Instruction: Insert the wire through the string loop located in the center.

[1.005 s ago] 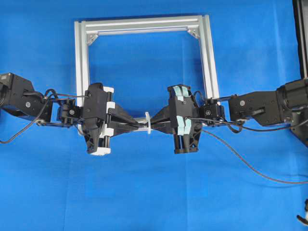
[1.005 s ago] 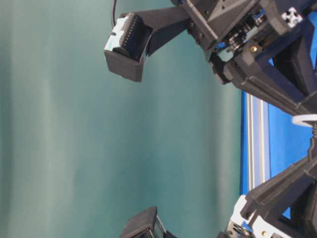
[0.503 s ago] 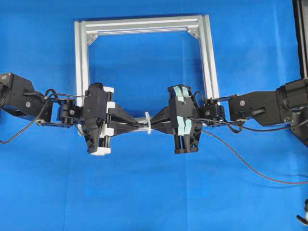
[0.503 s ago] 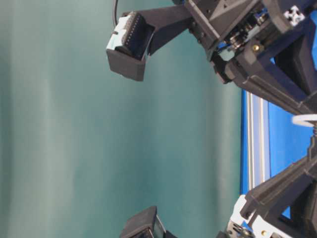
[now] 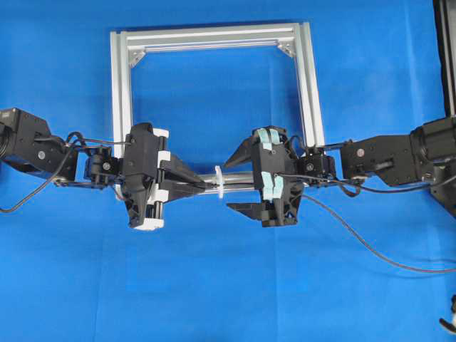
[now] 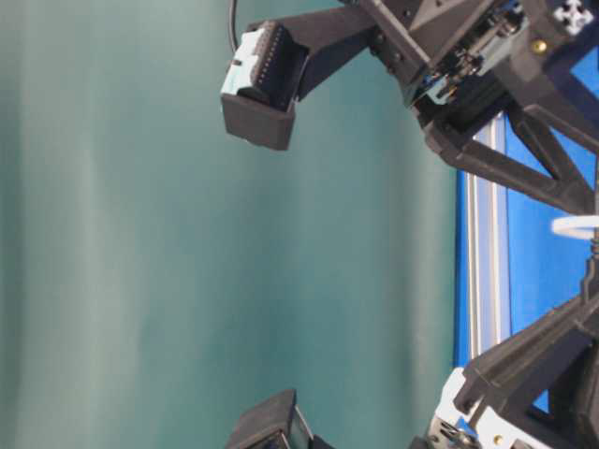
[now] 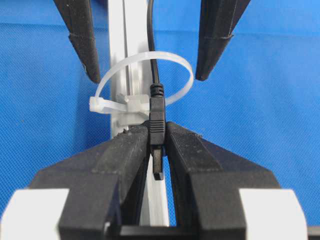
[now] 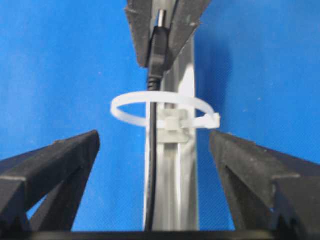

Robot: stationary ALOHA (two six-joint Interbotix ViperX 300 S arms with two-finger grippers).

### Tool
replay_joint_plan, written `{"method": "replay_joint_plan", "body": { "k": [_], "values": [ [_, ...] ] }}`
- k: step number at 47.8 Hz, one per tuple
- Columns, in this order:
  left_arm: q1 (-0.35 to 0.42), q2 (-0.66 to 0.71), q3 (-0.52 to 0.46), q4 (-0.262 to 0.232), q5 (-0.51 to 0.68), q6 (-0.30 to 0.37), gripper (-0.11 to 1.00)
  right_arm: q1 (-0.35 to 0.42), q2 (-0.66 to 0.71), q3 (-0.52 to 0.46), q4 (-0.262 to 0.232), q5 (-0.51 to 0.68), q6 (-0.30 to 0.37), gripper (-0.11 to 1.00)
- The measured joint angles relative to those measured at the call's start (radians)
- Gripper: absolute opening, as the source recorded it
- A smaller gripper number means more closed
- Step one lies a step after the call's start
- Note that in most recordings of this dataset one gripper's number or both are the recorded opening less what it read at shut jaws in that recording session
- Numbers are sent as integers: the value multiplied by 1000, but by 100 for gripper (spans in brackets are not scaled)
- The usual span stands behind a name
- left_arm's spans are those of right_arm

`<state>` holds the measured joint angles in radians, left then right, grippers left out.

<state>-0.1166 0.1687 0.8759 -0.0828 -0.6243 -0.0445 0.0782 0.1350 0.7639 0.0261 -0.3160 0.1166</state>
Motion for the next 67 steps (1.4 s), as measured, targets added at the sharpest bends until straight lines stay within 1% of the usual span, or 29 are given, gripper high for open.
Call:
{"method": "replay_joint_plan", "body": {
  "k": [13, 23, 29, 43, 48, 60, 67],
  "values": [
    [0, -5, 15, -2, 0, 2, 10, 0, 0, 0, 0, 0, 0, 95],
    [-11, -84, 104, -2, 0, 2, 10, 0, 0, 2, 2, 0, 0, 95],
    [-25, -150, 176, -2, 0, 0, 10, 2, 0, 0, 0, 2, 0, 95],
    [-32, -272, 339, 0, 0, -46, 10, 3, 0, 2, 0, 0, 0, 95],
    [-32, -307, 383, 0, 2, -51, 10, 3, 0, 2, 0, 0, 0, 95],
    [-32, -387, 463, -2, 14, -55, 10, 3, 0, 2, 0, 0, -2, 95],
    [-32, -416, 483, 0, 25, -51, 10, 5, -2, 2, 0, 0, -3, 95]
  ]
}}
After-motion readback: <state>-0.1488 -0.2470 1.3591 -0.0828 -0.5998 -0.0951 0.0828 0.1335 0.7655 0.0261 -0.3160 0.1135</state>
